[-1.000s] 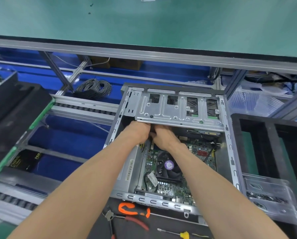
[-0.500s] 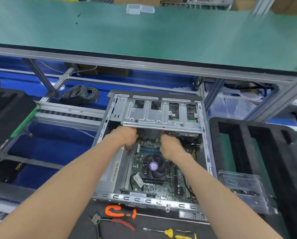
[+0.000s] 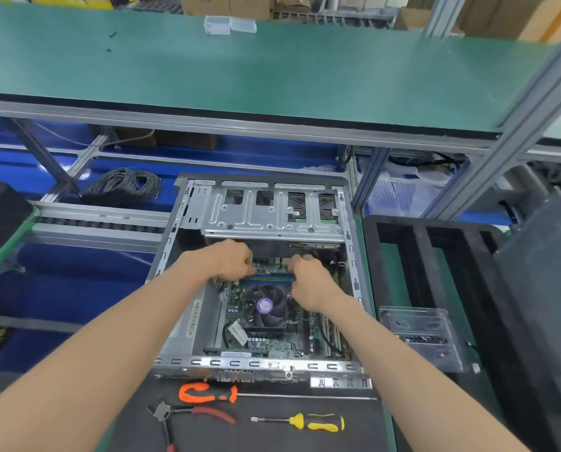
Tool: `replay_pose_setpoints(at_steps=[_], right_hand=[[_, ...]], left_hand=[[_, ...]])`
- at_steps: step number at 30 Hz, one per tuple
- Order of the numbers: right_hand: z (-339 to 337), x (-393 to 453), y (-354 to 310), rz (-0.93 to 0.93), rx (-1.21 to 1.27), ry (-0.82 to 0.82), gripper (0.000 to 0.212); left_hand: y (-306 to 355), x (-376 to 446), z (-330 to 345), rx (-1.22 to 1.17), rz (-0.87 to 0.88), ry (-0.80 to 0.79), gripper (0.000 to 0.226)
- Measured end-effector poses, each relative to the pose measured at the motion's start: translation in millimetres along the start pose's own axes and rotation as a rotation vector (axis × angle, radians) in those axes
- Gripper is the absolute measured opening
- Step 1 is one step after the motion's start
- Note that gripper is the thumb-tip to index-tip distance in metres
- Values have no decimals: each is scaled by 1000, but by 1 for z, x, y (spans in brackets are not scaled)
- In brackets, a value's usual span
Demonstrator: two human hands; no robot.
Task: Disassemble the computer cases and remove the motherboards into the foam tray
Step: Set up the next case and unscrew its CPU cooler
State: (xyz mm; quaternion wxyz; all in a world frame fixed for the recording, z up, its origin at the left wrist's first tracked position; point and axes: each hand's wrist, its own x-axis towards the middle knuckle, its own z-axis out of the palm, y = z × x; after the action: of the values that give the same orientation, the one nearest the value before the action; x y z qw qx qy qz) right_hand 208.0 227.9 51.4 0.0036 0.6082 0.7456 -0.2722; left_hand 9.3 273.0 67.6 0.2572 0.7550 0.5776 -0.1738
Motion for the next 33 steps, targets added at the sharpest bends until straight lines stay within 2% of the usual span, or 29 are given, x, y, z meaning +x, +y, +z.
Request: replay_pose_setpoints(at_steps=[3,7,11,17,19,21,24,25,28,33], right_hand=[[-2,-8,1,8,-33,-43,25],[-6,-17,0,-11,-78,-132,26],[-13,-27,0,-61,-167,-187,23],[-19,-44,-6,-149,-235,-300,19],[-19,-46,-6,-178,-243,-284,21],[-21,-49,-8,-222,-255,-192,25],[-20,-53,-9,-286,-248,-116,22],[-19,-54,-8,-284,-225,-161,22],[-13,-54,-6,-220,-194,-350,25],[4,-54,0,-201,-209,-477,30]], left_hand=[[24,-3,5,52,103,58,13],[48,-6,15,17,230,28,27],[54,-9,30,-100,233,-22,23],[63,-17,45,-166,241,-94,39],[64,-20,47,-161,238,-84,35],[61,-20,50,-205,222,-5,31],[58,-20,56,-213,201,91,39],[58,-19,58,-209,208,98,41],[57,-16,61,-199,218,116,24],[57,-11,62,-167,222,127,21]])
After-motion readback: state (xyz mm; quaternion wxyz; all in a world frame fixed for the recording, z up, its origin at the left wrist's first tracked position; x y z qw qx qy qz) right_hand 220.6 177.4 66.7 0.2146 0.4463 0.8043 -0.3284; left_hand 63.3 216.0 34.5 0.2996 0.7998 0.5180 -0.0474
